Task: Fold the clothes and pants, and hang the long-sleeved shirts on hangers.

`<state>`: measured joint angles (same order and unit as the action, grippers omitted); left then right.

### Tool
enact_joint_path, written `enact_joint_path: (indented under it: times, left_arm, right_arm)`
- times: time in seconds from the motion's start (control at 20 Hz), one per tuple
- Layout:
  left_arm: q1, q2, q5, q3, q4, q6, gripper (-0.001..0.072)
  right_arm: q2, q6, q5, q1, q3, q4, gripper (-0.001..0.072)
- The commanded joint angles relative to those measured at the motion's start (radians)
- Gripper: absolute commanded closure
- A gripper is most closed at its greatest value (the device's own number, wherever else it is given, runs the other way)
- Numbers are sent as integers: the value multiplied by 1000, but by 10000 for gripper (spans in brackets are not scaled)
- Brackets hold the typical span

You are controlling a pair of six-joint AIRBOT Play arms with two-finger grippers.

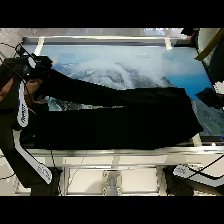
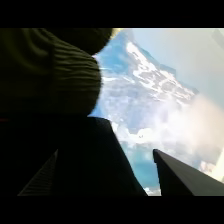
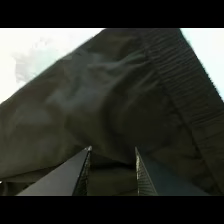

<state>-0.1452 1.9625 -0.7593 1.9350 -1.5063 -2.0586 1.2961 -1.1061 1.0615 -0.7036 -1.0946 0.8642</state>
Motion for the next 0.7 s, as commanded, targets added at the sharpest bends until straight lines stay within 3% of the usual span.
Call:
enact_joint_path:
  times: [0.0, 0.2, 0.3, 0.4, 0.5, 0.65]
  left_arm:
    - [-11, -21, -58, 24, 64, 86, -13]
    - [-51, -120, -295, 24, -78, 132, 6]
    - [-57, -142, -478, 23, -95, 227, 146]
    - [-55, -142, -622, -16, -95, 292, 146]
    - [-39, -146, -668, -99, -72, 283, 146]
    - [38, -210, -595, -214, -57, 256, 148]
  right_arm:
    - [31, 24, -19, 34, 0, 0, 391]
    - [11, 27, 9, 24, 0, 54, 391]
    - [11, 28, 24, 24, 0, 59, 390]
    - [11, 29, 21, 24, 0, 60, 391]
    - [11, 28, 40, 24, 0, 77, 390]
    - [-3, 29, 101, 24, 0, 158, 390]
